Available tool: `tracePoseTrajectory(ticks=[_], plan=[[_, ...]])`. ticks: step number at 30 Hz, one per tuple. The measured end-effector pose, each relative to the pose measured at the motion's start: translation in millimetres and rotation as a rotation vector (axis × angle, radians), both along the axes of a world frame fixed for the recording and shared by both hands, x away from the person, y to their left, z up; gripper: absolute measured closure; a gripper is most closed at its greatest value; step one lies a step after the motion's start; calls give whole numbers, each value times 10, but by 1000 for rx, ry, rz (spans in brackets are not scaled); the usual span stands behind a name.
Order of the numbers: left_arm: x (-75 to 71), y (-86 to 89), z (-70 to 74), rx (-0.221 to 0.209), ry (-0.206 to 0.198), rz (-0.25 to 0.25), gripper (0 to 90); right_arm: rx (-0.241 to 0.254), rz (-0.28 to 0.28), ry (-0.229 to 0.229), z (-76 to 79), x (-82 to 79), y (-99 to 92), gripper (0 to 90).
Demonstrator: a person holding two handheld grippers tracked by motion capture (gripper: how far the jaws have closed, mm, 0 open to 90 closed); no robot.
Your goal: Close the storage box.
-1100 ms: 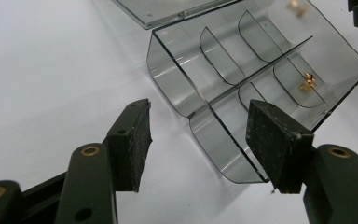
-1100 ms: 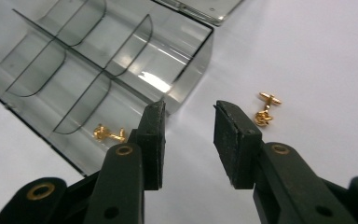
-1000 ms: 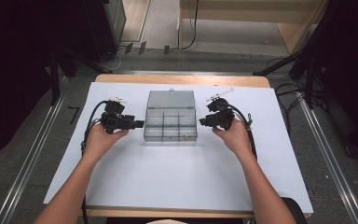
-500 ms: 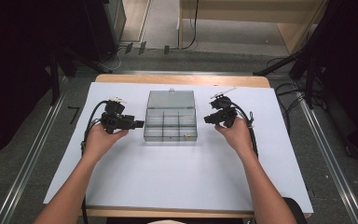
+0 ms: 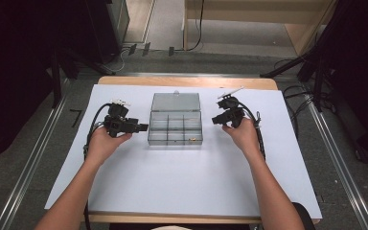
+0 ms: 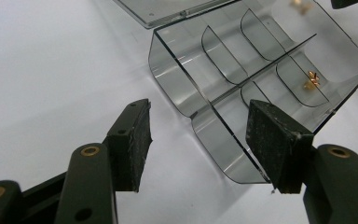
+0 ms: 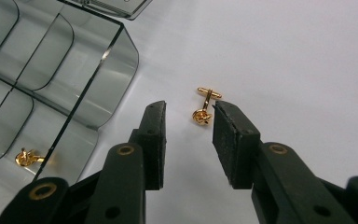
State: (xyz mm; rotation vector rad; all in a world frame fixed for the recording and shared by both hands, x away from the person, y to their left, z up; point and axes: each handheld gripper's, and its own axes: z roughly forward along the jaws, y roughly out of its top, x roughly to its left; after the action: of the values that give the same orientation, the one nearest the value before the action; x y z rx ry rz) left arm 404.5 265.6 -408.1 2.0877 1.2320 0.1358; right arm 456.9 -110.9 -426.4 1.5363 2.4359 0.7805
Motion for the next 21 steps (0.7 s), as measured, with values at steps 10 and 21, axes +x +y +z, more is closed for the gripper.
tracePoseTrajectory(ticks=[10, 21], plan=[[3, 19, 7, -2, -3, 8, 413, -27, -12, 30, -121, 125, 36, 667], [8, 10, -11, 3, -1, 4, 412, -75, -16, 34, -244, 196, 101, 680]])
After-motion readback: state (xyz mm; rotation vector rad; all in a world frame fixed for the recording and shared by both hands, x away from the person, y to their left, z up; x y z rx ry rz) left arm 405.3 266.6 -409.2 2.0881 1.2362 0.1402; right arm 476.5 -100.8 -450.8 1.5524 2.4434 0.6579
